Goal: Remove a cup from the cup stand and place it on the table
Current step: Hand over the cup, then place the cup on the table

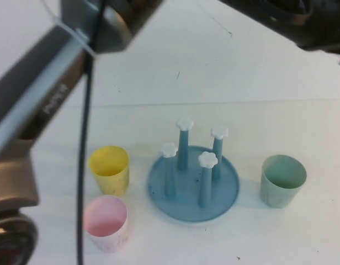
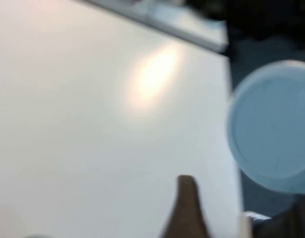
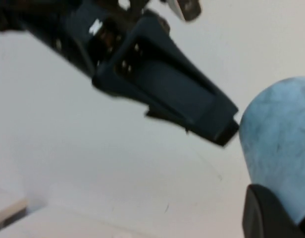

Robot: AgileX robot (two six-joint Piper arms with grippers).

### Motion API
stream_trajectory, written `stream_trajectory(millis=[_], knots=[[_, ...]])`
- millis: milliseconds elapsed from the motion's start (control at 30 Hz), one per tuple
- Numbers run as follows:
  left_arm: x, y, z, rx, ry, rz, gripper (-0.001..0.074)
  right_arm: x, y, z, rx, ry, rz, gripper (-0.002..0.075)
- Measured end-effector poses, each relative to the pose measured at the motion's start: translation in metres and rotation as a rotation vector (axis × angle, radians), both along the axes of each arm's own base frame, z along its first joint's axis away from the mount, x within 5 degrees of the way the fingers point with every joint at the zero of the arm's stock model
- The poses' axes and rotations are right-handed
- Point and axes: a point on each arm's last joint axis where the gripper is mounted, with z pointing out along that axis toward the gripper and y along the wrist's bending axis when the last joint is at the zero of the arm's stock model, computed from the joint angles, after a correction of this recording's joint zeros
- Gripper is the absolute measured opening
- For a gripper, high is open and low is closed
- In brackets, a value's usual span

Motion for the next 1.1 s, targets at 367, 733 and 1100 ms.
stream_trajectory(millis=[367, 733, 1100], knots=[[-0.008, 0.054, 0.028, 0.198, -0.128, 0.333, 0.0015, 0.051, 0.010, 0.027, -0.303, 0.562, 0.269, 0.0017], [-0.046, 0.103, -0.045, 0.536, -0.022, 0.348, 0.0003, 0.131, 0.004, -0.011, -0.486, 1.047, 0.391, 0.0017], [-0.091, 0.149, -0.098, 0.704, 0.037, 0.330, 0.0000, 0.140, 0.091, -0.063, -0.850, 1.160, 0.462, 0.0017]])
